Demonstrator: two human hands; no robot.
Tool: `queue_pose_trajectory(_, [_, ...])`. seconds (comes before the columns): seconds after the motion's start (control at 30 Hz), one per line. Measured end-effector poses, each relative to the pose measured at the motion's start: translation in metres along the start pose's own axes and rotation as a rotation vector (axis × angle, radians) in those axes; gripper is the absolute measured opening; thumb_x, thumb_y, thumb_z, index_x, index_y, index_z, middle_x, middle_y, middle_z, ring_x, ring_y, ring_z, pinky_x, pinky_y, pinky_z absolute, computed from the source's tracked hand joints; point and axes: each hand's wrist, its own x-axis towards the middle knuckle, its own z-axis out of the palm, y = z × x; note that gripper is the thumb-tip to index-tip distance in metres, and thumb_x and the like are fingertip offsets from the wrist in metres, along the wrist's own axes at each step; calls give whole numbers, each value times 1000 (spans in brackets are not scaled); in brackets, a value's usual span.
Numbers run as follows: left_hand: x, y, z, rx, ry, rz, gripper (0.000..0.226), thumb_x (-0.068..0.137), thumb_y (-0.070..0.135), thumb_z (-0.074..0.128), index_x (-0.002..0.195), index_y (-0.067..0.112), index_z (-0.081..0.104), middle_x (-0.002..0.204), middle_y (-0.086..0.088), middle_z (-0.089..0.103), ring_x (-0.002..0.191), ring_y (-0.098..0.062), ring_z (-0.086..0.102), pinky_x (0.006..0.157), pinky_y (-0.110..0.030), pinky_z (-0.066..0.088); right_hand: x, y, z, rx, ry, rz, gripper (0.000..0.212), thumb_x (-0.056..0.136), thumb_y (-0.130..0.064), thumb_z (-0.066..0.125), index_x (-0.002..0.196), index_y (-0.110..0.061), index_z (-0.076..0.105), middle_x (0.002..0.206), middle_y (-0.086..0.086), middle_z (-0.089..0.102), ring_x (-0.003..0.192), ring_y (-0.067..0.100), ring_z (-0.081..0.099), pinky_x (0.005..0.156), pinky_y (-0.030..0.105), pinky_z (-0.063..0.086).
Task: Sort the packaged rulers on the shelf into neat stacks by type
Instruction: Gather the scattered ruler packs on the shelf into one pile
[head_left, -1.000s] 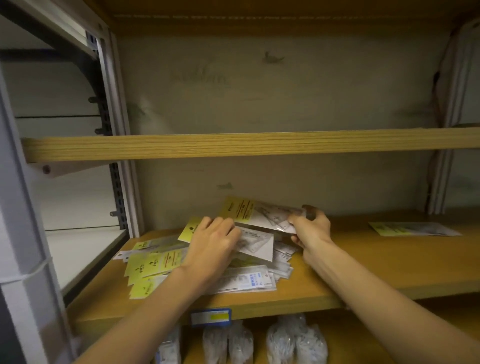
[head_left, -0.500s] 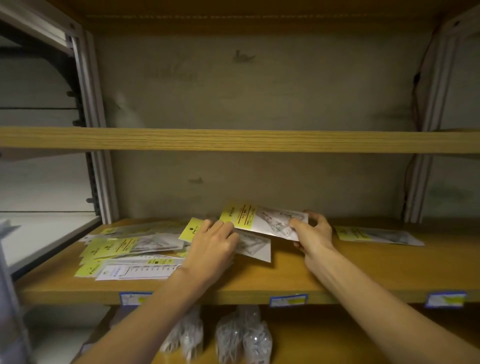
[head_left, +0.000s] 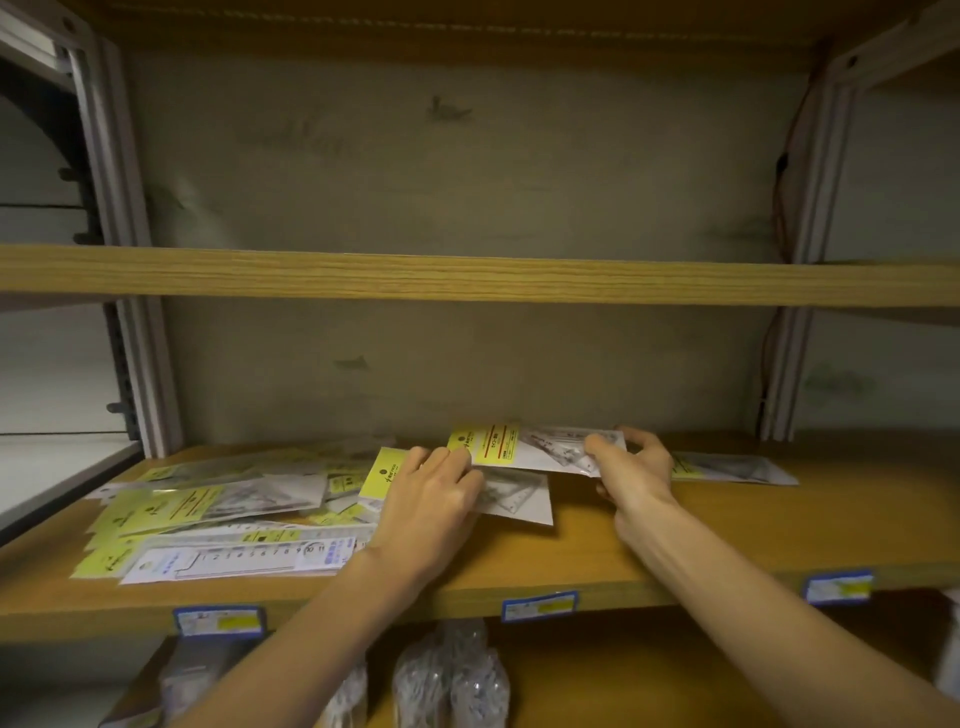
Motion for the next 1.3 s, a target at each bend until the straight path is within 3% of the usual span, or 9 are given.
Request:
queue_pose_trajectory(0.17, [13,21,11,-63,-8,31,25,57,7,82,63,15,59,69,0,57,61,-21,52,63,-30,26,17,0,-21,37,28,12,56,86,-12,69,136,-16,45,123,12,55,104,28,56,85,36,48])
queue_pose_trajectory(0.33, [36,41,27,-78,-5,0,26,54,1,80,63,15,61,68,0,56,60,-21,52,63,-30,27,44,0,-44,27,62,-12,56,83,-12,70,134,-13,46,125,14,56,107,32,58,88,40,50])
queue_pose_trajectory(0.5, [55,73,42,-79,-24,-17,24,57,7,83,68,17,64,72,1,58,63,-20,53,59,-31,40,82,-12,-81,7,90,-76,53,83,-12,69,132,-14,48,129,10,54,111,31,57,94,46,51])
queue_pose_trajectory(0.7, [85,126,66,-63,-46,-83,26,56,7,83,68,16,62,70,0,56,59,-22,53,57,-31,40,131,-14,-146,-52,209,-136,53,77,-17,72,127,-18,55,125,9,61,111,35,59,93,51,51])
queue_pose_trajectory(0.87, [100,163,80,-32,-40,-80,26,56,6,83,69,16,62,69,0,56,59,-21,52,57,-30,39,158,-14,-190,-98,217,-145,50,85,-13,69,133,-12,52,133,12,56,122,34,52,99,39,44])
queue_pose_trajectory(1.1, [117,182,88,21,0,-192,27,61,7,82,67,13,57,68,-3,54,57,-24,53,55,-34,38,178,-13,-206,-211,163,-168,53,89,-12,65,138,-10,46,139,16,51,129,36,45,102,38,41])
queue_pose_trajectory(1.2, [126,187,94,44,57,-219,15,77,14,68,68,13,56,69,-4,55,58,-26,53,55,-35,39,181,-12,-202,-255,122,-165,57,86,-12,70,136,-7,43,138,18,50,130,36,45,103,39,39])
queue_pose_trajectory(1.3, [132,191,102,56,76,-233,18,85,21,49,71,14,58,71,-4,57,59,-25,55,56,-34,40,184,-9,-199,-331,60,-165,55,82,-16,75,127,-5,47,129,18,57,124,37,49,99,39,42])
